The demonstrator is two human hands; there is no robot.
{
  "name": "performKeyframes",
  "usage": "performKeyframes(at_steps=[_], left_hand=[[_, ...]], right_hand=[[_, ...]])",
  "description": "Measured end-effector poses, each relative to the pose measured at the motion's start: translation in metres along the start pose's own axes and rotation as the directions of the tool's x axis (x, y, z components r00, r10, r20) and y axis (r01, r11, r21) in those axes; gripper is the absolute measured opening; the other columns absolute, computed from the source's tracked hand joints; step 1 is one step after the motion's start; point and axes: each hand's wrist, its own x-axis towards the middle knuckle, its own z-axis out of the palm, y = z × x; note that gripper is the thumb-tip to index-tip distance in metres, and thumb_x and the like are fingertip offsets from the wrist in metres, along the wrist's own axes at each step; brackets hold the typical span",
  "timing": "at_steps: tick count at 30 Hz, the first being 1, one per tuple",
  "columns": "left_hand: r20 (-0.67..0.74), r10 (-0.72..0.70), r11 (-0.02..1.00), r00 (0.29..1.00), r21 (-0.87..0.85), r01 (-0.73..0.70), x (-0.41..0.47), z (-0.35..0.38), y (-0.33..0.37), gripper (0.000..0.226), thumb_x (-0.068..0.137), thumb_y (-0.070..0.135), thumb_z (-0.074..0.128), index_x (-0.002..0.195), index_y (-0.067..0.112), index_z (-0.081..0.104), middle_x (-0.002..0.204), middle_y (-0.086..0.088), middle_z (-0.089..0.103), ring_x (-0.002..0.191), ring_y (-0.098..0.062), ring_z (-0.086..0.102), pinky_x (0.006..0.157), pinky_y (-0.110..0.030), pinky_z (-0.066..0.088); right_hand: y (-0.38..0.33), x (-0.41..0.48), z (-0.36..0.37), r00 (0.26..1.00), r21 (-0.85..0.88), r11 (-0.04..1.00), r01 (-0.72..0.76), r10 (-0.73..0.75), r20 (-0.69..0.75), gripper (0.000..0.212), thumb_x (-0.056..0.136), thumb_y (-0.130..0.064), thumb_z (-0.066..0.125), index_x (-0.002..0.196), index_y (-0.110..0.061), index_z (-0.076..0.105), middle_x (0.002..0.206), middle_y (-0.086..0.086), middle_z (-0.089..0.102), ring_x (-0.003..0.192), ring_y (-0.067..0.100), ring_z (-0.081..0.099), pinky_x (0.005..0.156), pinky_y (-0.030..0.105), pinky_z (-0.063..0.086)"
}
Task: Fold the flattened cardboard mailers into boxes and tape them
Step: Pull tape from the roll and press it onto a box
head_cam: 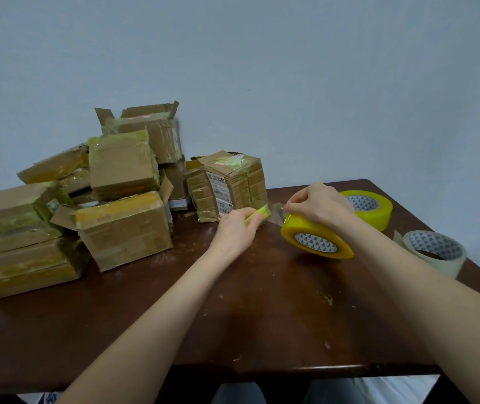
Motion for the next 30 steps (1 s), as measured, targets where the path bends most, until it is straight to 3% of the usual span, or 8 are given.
performKeyframes(at_steps=[11,20,25,30], left_hand=[[0.096,-0.037,0.999,0.995,0.025,0.035,0.007,0.008,0.008,0.029,0.099,0.028,0.045,0.103,0.014,0.07,0.099,-0.009,0.068,0.099,-0.028,0.058,0.075,-0.032,0.039],[-0.091,-0.059,0.998,0.994,-0.025,0.057,0.009,0.013,0.001,0.029,0.1,0.028,0.043,0.101,0.011,0.067,0.091,-0.007,0.066,0.08,-0.02,0.054,0.068,-0.031,0.04],[0.026,-0.083,0.996,0.996,0.034,0.082,0.019,0.036,-0.004,0.027,0.099,0.029,0.046,0.102,0.015,0.069,0.097,-0.011,0.069,0.093,-0.03,0.061,0.077,-0.036,0.047],[0.092,-0.092,0.993,0.992,0.081,0.085,0.024,0.047,-0.004,0.029,0.099,0.029,0.046,0.103,0.013,0.069,0.097,-0.015,0.067,0.094,-0.034,0.06,0.076,-0.039,0.05]], right_hand=[[-0.001,-0.001,0.001,1.0,-0.015,1.0,0.001,-0.001,-0.008,0.016,0.084,-0.046,0.061,0.094,-0.042,0.072,0.108,-0.003,0.069,0.104,0.023,0.061,0.08,0.035,0.05],[0.002,0.001,0.0,1.0,-0.006,1.0,-0.001,0.001,-0.001,0.014,0.083,-0.047,0.061,0.092,-0.044,0.072,0.106,-0.005,0.069,0.102,0.022,0.06,0.074,0.032,0.046],[0.005,0.002,0.001,1.0,0.001,1.0,0.0,0.0,-0.016,0.008,0.083,-0.046,0.062,0.084,-0.045,0.07,0.104,-0.004,0.07,0.1,0.022,0.062,0.075,0.033,0.048],[0.003,0.003,0.002,0.999,-0.02,1.0,-0.011,0.01,-0.03,0.009,0.083,-0.045,0.061,0.084,-0.046,0.07,0.106,-0.005,0.07,0.103,0.022,0.062,0.072,0.031,0.043]])
